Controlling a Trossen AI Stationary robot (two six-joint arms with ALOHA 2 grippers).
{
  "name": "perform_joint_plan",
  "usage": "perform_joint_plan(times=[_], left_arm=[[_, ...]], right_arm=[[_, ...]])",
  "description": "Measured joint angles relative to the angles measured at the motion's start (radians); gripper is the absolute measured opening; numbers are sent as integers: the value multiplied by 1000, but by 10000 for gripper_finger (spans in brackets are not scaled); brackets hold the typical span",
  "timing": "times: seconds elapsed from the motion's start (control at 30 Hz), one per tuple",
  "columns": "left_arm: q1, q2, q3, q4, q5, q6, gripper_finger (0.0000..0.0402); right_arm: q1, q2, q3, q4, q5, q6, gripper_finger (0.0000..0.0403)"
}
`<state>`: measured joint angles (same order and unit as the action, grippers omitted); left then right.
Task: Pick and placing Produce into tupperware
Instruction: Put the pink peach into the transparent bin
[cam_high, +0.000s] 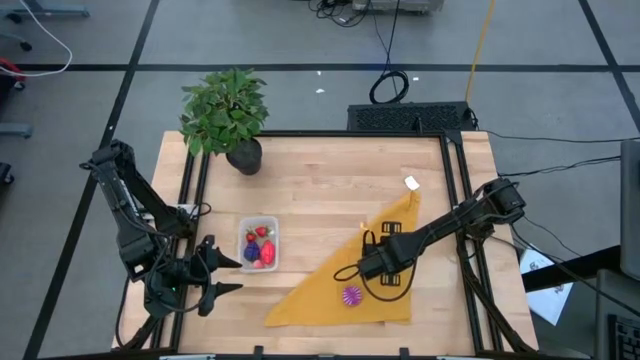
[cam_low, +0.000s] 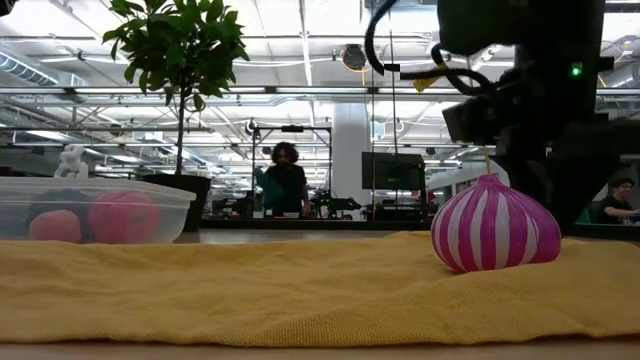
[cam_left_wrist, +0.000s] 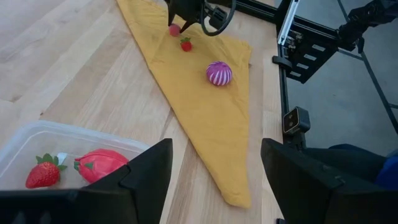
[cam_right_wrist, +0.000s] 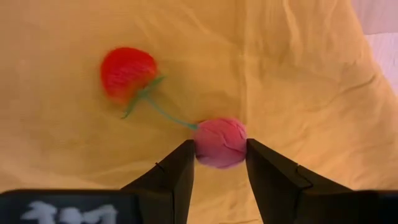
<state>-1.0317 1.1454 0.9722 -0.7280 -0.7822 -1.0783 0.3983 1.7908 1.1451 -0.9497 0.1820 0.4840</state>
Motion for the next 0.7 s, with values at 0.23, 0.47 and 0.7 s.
perform_joint_plan(times=[0.23, 0.47, 0.7], left_arm=[[0, 0, 0, 0, 0, -4, 251], [0, 0, 0, 0, 0, -4, 251], [0, 0, 0, 0, 0, 0, 251]], right_arm=[[-10, -3, -79, 60, -21, 51, 132], [-31, -5, -82, 64, -36, 45, 132], [-53, -82, -89, 92, -62, 72, 132]])
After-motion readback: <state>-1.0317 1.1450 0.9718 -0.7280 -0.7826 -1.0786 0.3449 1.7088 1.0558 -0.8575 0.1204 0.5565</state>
